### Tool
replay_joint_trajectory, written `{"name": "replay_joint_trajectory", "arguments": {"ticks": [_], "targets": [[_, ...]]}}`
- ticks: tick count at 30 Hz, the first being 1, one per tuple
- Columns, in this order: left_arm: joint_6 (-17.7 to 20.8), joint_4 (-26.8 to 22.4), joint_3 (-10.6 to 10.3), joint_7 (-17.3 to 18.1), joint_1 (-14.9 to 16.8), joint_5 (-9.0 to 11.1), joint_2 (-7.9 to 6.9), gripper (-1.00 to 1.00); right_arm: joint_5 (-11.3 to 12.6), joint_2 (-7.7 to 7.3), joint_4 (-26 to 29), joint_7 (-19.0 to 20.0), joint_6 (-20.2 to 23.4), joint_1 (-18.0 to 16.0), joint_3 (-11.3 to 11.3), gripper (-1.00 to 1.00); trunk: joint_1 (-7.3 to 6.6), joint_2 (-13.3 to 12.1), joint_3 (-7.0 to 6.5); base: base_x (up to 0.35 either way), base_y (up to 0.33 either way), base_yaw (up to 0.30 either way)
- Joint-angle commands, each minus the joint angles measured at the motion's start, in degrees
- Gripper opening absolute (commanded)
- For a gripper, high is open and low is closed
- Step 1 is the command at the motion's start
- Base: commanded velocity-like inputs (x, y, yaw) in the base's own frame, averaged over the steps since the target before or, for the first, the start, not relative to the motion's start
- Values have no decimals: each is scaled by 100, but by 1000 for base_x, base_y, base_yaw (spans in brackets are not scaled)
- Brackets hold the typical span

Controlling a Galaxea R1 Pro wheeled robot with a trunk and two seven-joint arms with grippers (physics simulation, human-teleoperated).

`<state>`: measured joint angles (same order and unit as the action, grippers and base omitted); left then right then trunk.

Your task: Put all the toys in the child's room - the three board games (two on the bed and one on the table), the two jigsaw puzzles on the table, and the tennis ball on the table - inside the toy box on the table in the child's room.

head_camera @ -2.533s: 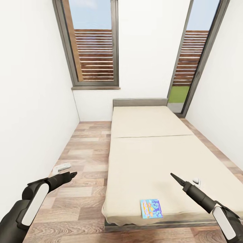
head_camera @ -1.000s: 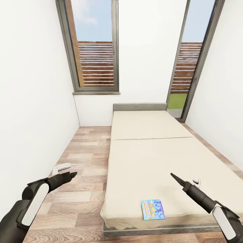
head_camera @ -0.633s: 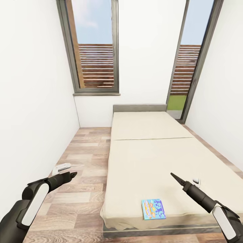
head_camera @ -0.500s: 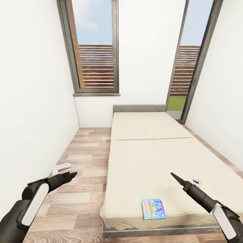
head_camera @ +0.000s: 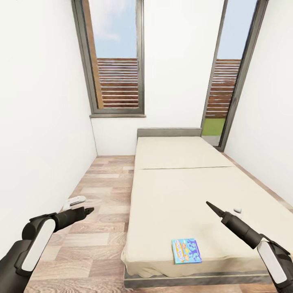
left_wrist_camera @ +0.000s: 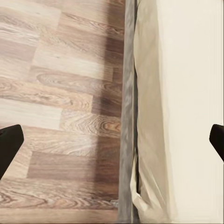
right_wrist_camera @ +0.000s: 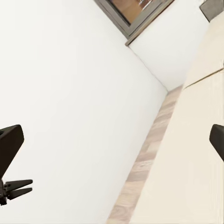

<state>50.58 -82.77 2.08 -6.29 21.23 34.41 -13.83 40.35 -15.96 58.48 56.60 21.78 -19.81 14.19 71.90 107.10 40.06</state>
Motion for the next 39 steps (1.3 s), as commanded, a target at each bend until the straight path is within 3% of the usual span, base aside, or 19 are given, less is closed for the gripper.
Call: {"name": "replay_joint_trajectory", "arguments": {"ticks": [1,4,12,17,26,39], "targets": [[121,-25,43,39,4,63,-2,100,47,-2,85,6,77,-3,2,100,22,44,15,0,0,78],[422,-74,314,512,4,70,-4,100,60,-1,361,3,235,1,4,100,88,164,40,0,0,85],[736,-98,979,1611,4,74,-63,100,68,4,581,3,525,1,5,100,264,485,124,0,0,94],[858,-99,1274,2210,4,74,-141,100,74,4,652,1,664,0,6,100,264,485,114,0,0,33],[911,-99,1443,2972,-1,74,-184,100,71,5,693,-3,988,-2,33,100,264,485,108,0,0,9],[877,-99,1461,3163,-4,60,-175,100,86,5,694,-8,1079,-1,48,100,264,485,108,-11,-34,1]]}}
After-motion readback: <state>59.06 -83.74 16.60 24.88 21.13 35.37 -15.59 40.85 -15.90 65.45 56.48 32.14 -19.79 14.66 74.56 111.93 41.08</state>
